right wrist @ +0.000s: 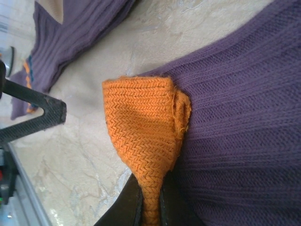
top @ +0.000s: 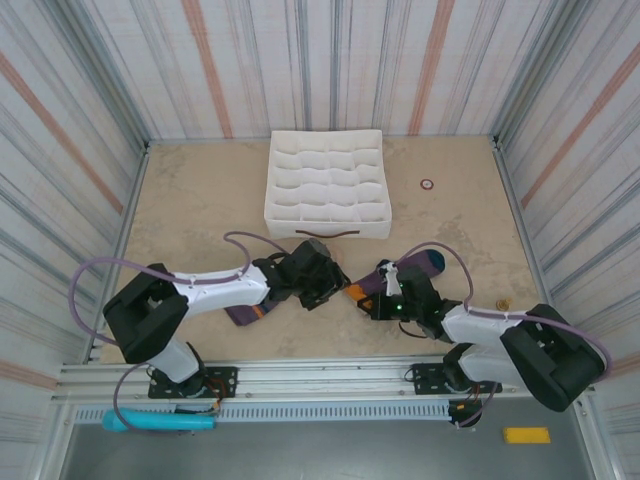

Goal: Roll the socks

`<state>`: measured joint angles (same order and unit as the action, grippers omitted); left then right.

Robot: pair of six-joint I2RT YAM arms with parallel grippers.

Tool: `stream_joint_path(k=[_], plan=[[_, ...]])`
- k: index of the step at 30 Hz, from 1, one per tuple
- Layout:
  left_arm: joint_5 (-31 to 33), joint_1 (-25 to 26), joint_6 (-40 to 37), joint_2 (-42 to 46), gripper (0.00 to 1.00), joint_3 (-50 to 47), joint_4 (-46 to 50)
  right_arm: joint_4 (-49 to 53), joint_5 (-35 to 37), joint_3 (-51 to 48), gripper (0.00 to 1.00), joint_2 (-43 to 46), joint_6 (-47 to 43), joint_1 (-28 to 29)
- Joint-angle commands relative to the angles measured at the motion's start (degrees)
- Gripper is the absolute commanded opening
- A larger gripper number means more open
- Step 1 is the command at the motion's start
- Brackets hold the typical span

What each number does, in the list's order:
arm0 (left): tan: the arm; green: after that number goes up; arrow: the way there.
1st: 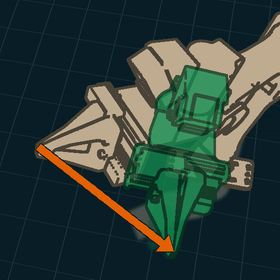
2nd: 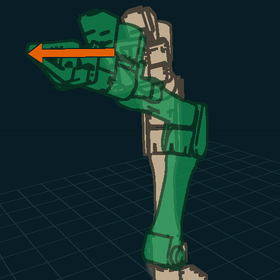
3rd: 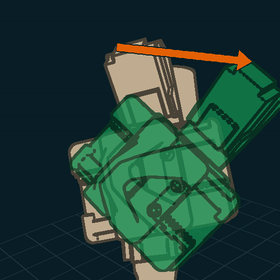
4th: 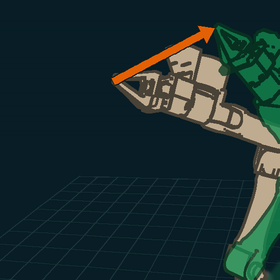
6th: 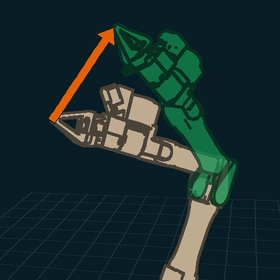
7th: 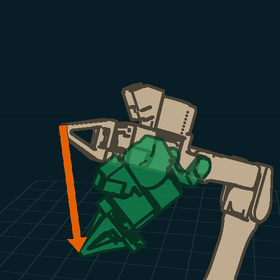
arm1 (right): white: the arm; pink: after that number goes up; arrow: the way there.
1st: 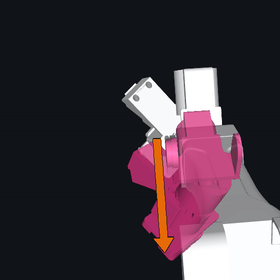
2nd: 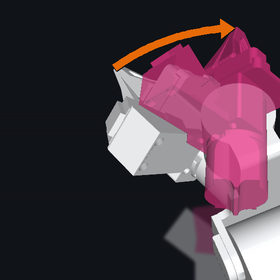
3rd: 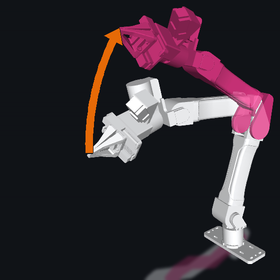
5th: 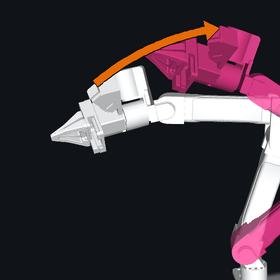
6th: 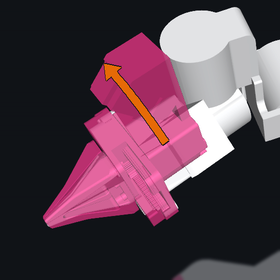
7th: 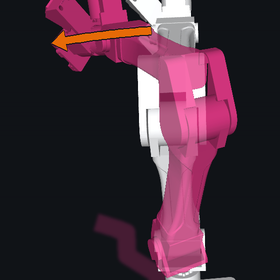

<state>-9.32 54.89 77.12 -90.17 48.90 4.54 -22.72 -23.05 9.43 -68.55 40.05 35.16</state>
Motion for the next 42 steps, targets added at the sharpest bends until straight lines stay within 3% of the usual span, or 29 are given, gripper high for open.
stream_joint_path(k=[1,10,15,22,25,30,35,42], plan=[[1.0,1.0,-1.7,-0.8,0.75,1.9,1.6,2.7,-4.9,-1.5,0.00,-0.6,4.4,-2.7],[0.6,1.9,-1.3,-3.5,0.71,2.5,0.2,9.8,-10.8,-0.3,0.00,0.2,8.3,-11.3],[0.7,2.0,-1.8,-4.4,0.70,2.9,-0.1,1.6,-15.7,-3.6,0.00,-4.0,13.4,-15.6],[1.2,2.0,-1.8,-5.8,0.67,4.6,0.5,5.7,-15.8,-3.6,0.00,-3.8,15.8,-18.1],[1.4,2.0,-2.5,-7.0,0.65,5.3,-0.1,11.9,-13.5,-2.5,0.00,-1.6,15.9,-18.5],[2.3,2.2,-6.1,-9.4,0.54,6.8,-0.7,17.4,-12.6,-1.4,0.00,-0.7,16.5,-20.9],[4.6,3.0,-11.5,-11.2,0.47,8.5,-1.5,16.2,-13.0,-1.4,0.00,-3.4,17.5,-21.4],[5.6,4.2,-14.0,-13.5,0.45,9.1,-4.4,14.2,-13.6,-2.0,0.00,-8.0,18.5,-22.7]])
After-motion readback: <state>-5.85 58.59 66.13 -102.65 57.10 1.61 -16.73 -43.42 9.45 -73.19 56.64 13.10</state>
